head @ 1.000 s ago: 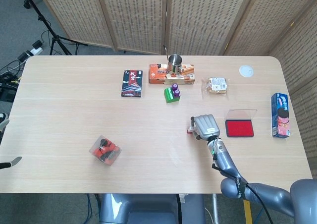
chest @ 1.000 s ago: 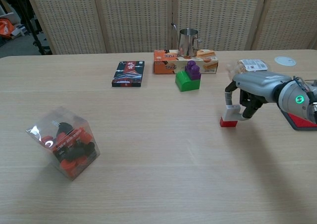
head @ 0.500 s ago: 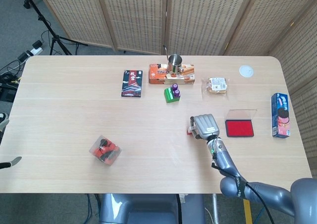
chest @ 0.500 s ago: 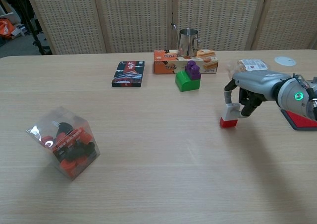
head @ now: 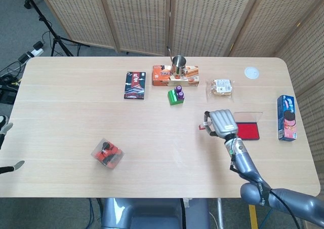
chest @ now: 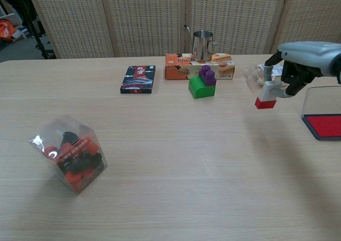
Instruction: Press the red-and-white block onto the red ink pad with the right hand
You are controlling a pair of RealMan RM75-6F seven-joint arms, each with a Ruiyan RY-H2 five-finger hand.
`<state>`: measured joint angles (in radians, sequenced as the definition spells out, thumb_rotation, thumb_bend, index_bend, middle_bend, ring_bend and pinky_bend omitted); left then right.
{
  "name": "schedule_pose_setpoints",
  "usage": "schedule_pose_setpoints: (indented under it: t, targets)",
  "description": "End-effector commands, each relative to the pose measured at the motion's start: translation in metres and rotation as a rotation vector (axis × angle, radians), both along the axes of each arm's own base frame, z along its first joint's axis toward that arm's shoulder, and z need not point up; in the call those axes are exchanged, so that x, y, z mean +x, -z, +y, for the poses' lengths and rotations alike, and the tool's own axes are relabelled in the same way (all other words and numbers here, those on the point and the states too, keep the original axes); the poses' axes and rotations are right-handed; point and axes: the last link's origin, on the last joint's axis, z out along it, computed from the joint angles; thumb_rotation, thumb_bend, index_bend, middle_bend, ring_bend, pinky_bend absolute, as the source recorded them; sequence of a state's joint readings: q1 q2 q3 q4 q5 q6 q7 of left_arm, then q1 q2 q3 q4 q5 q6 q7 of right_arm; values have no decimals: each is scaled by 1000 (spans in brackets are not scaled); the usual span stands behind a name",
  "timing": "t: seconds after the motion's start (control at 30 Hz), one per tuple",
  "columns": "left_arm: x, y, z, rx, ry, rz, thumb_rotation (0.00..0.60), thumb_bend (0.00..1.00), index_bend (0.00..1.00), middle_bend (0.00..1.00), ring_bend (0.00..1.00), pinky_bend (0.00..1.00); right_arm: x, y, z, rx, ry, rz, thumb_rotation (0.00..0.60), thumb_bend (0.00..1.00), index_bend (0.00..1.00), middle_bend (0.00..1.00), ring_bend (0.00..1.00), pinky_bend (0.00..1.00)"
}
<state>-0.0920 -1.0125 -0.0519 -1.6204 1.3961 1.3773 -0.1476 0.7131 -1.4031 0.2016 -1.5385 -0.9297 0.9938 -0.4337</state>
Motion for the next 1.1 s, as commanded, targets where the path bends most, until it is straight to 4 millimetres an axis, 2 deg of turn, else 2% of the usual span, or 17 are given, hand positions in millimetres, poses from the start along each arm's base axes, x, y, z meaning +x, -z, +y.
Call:
schedule_pose_setpoints:
  t: [0.03,0.13,0.3,0.73,1.1]
  targets:
    - [1,1,-1,-2,3,2,600,0,0,0,0,0,-23,-22,-2,-46,30,15,600,517,574,971,1000,1000]
    - [2,2,-2,-1,5,4,600,0,0,0,0,0,-52,-35,-6,-67,91,29,600,517,574,971,1000,1000]
    - [3,3,-3,-4,6,7,600,0,0,0,0,0,-78,-37,-8,-68,142,30,600,521,574,971,1000,1000]
    - [3,4,-1,-7,6,8,600,0,0,0,0,0,-121,-32,-2,-60,195,61,600,545,574,971,1000,1000]
    - [4,6,-1,-13,10,12,600,0,0,0,0,0,-137,-34,1,-65,215,46,600,558,574,971,1000,1000]
